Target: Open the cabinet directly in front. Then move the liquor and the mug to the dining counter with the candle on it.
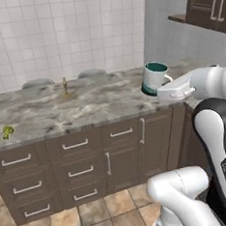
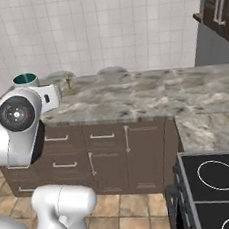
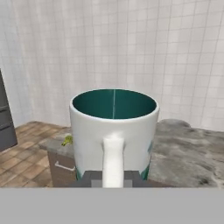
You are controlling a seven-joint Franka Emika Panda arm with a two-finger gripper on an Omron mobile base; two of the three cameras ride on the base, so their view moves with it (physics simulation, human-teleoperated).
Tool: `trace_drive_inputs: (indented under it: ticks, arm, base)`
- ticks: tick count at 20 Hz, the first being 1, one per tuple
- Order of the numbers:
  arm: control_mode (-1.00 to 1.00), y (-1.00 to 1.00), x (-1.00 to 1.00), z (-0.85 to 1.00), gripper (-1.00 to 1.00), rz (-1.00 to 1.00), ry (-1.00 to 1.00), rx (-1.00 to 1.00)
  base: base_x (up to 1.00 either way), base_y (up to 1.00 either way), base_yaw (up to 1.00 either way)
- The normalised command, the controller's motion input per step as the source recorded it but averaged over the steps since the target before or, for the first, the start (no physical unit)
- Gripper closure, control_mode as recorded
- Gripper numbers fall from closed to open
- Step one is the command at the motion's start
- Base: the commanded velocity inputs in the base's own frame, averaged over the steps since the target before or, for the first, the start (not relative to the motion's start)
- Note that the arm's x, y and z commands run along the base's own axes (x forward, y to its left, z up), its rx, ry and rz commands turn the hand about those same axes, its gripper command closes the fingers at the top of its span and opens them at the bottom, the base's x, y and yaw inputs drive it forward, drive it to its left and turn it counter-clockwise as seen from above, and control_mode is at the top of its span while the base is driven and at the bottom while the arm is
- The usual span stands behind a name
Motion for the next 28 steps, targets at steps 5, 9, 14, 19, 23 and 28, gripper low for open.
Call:
trace_drive_inputs:
  ticks: [5,9,14,19,23,28]
  arm:
    - [1.0,0.0,0.0,0.0,1.0,0.0,0.0,0.0]
    - [1.0,0.0,0.0,0.0,1.0,0.0,0.0,0.0]
    - [1.0,0.0,0.0,0.0,1.0,0.0,0.0,0.0]
    - [1.0,0.0,0.0,0.0,1.0,0.0,0.0,0.0]
    - [1.0,0.0,0.0,0.0,1.0,0.0,0.0,0.0]
    - [1.0,0.0,0.0,0.0,1.0,0.0,0.0,0.0]
  base:
    - [0.6,1.0,0.0]
    - [0.66,1.0,0.0]
    - [0.5,0.59,0.0]
    - [0.29,0.0,0.0]
    - [0.18,-0.51,-0.02]
    - [0.05,-0.99,-0.01]
